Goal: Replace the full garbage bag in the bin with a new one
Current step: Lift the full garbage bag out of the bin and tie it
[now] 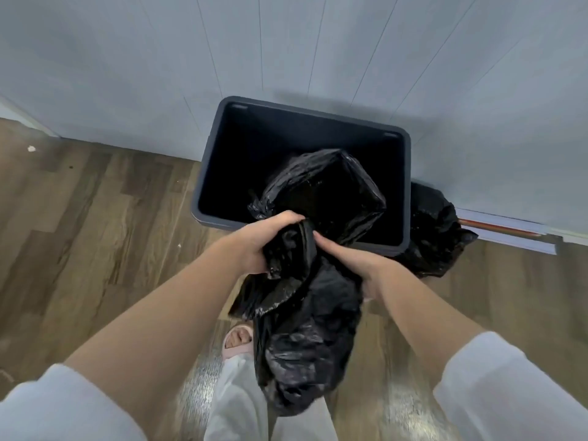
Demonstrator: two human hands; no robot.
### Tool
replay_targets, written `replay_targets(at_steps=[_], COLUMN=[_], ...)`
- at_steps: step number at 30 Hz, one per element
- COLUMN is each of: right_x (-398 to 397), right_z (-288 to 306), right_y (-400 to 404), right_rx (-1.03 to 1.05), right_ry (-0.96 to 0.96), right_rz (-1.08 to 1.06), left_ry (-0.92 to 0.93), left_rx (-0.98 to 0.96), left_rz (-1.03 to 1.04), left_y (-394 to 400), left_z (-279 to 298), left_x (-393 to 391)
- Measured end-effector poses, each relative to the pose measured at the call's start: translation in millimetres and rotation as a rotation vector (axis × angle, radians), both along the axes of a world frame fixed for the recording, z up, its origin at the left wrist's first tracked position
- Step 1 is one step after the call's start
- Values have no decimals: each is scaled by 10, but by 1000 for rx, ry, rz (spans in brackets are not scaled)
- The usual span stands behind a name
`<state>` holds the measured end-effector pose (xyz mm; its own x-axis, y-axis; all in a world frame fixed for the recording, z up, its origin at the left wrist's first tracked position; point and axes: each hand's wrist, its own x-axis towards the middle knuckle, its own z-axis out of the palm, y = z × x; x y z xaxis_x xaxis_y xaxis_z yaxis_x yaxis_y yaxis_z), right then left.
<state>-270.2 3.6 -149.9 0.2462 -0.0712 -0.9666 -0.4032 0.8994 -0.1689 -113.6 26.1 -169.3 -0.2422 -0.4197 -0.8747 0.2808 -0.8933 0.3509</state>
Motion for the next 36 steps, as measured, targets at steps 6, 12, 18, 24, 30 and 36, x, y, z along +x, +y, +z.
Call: replay_targets(at_steps=[6,12,18,24,30,36], right_x=[163,9,104,336,78,279], right_z=[20,188,90,45,123,120], right_y=[-4,-242,-544,-667,-608,-413], right_rx=[-20,-104,-543,-520,-188,-138], right_ry=[16,39,138,133,9,-9], right_rz=[114,335,33,-459,-381,37], left_ry=[-96,-214,-242,-225,-660,-298], left_rx=[-232,-127,42,-127,-197,-251], left_rz=[-116,-751,-573,-394,121,273], left_y=[-92,-183,-239,-328,-454,-462], left_z=[37,86,164,256,48,77], left_x=[-21,430,431,-17,130,-129])
